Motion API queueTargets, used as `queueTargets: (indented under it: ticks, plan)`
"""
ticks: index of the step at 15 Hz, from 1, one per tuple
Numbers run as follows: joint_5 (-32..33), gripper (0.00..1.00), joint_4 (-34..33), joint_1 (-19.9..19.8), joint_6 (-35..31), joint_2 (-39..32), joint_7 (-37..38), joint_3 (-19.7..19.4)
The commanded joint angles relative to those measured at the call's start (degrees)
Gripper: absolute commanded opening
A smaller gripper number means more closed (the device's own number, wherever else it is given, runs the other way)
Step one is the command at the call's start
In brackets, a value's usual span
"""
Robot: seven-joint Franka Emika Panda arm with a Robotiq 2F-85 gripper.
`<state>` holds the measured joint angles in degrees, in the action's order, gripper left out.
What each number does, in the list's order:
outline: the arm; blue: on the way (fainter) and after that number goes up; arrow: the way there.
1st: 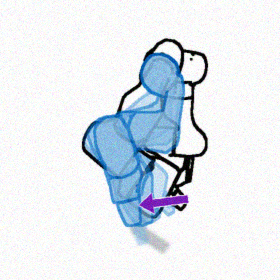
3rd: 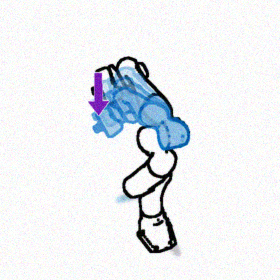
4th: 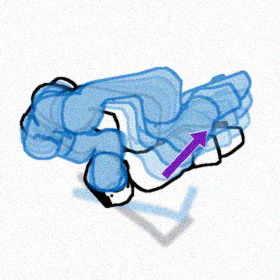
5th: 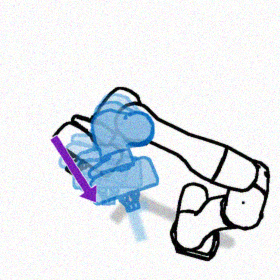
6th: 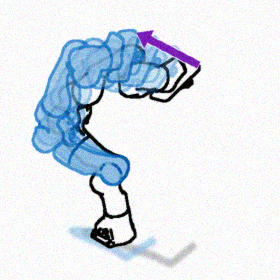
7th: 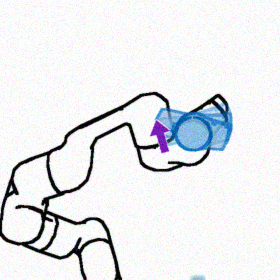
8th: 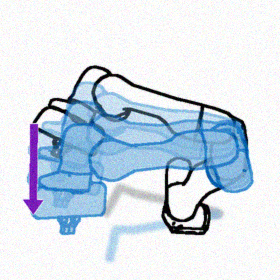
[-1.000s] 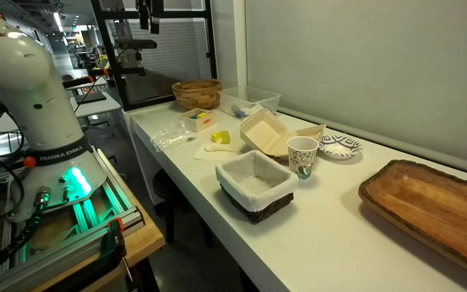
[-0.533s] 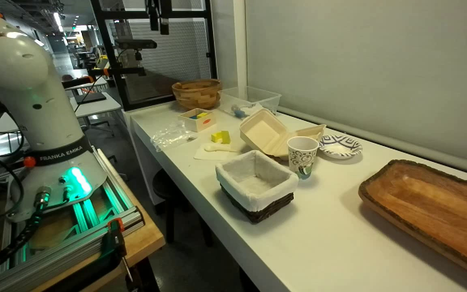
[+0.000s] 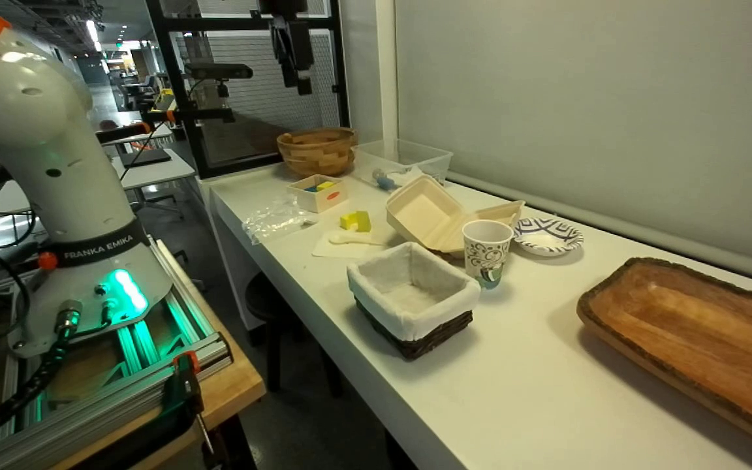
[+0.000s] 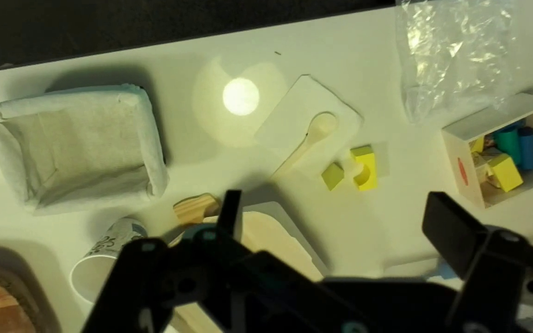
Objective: Place the bin in the styrofoam pack
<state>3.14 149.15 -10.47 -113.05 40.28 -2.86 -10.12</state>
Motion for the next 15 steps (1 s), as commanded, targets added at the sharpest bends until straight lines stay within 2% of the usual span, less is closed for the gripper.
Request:
queueTargets:
  ticks: [1, 4, 7, 9, 10, 12, 15]
  plan:
    - [4.16, 1.00, 4.17, -2.28, -8.25, -3.33, -4.56, -3.00]
    - [5.82, 1.00, 6.59, -3.75, -15.28, -6.99, -8.79, -5.90]
    - [7.55, 1.00, 8.68, -5.93, -24.98, -11.30, -11.51, -8.27]
    - [7.54, 1.00, 8.02, -7.09, -31.08, -16.06, -12.08, -9.53]
    - [6.12, 1.00, 8.44, -6.56, -26.75, -11.91, -11.55, -8.21]
    - [6.22, 1.00, 8.30, -7.31, -29.78, -14.68, -12.20, -8.92]
    - [6.25, 1.00, 8.01, -7.36, -30.22, -15.86, -12.21, -8.94]
